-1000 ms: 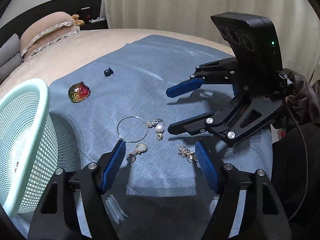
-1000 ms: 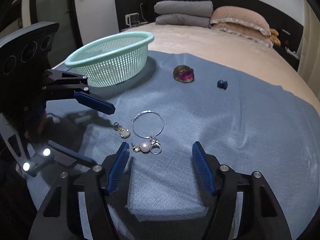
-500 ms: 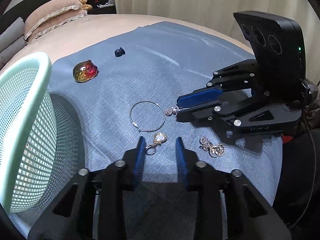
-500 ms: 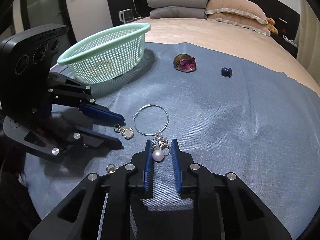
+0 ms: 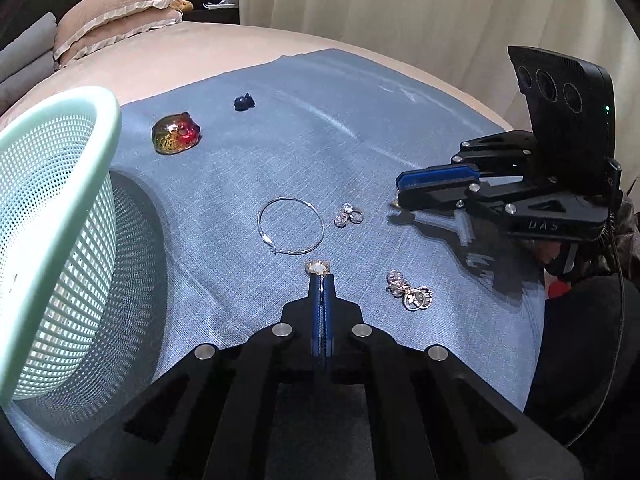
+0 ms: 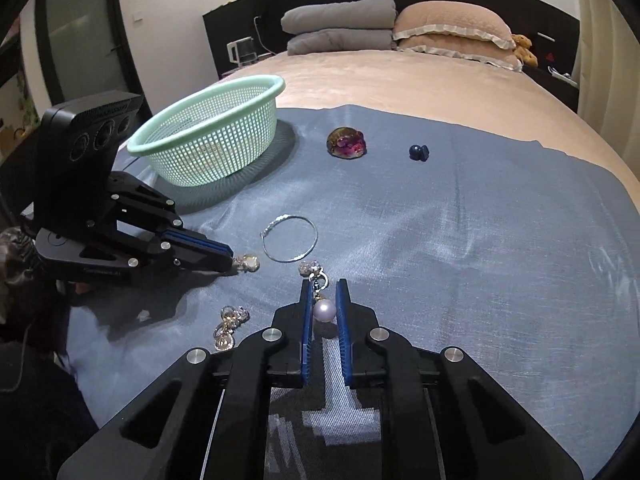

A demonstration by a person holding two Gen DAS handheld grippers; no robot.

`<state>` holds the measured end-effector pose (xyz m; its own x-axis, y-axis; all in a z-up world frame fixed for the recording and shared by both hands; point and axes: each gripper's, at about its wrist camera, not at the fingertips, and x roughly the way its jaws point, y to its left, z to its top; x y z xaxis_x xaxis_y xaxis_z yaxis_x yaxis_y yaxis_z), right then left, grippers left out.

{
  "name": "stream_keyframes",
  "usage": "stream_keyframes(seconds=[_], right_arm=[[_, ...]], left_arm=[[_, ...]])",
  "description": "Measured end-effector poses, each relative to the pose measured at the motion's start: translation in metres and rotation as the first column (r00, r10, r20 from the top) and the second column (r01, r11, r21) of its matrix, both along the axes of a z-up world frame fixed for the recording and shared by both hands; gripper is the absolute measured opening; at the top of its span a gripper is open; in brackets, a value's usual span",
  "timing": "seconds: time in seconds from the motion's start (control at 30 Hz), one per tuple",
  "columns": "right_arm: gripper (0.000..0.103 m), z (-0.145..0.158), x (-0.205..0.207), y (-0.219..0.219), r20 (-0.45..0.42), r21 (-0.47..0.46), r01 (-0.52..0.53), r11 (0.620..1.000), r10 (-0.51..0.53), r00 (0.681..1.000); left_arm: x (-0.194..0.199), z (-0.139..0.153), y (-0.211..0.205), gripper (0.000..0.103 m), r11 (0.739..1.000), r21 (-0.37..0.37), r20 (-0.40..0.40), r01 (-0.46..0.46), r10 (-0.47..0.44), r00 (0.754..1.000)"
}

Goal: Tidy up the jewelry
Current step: 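Grasp a silver charm earring with left tool while right tool grasps pearl earring, then carry both earrings over the basket and open both tools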

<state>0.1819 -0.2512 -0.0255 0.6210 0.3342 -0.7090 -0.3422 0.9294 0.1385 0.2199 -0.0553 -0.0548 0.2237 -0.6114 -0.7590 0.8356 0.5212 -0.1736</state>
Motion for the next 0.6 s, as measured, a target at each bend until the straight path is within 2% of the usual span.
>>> stream_keyframes(seconds=[0.17,0.37,0.6], right_arm=[[0.011,0.009,-0.004,-0.005,0.024,0.007,0.011,1.000,-0.012,1.000],[0.011,0.035,-0.005,-0.006,0.072,0.001,0.016,1.000,-0.016,0.997],[0.011,0.095,0.000,0.011,0.201,0.021,-0.017,1.000,0.013,0.980]], left_arm=[[-0.006,0.016,0.010,0.002,0.999,-0.039,0.015,-0.007,0.008,1.000],[-0.006,0.044,0.021,0.002,0.998,-0.056,0.032,-0.016,0.017,0.999],[-0.005,0.100,0.053,0.002,0.992,-0.093,0.144,-0.081,0.094,0.985]])
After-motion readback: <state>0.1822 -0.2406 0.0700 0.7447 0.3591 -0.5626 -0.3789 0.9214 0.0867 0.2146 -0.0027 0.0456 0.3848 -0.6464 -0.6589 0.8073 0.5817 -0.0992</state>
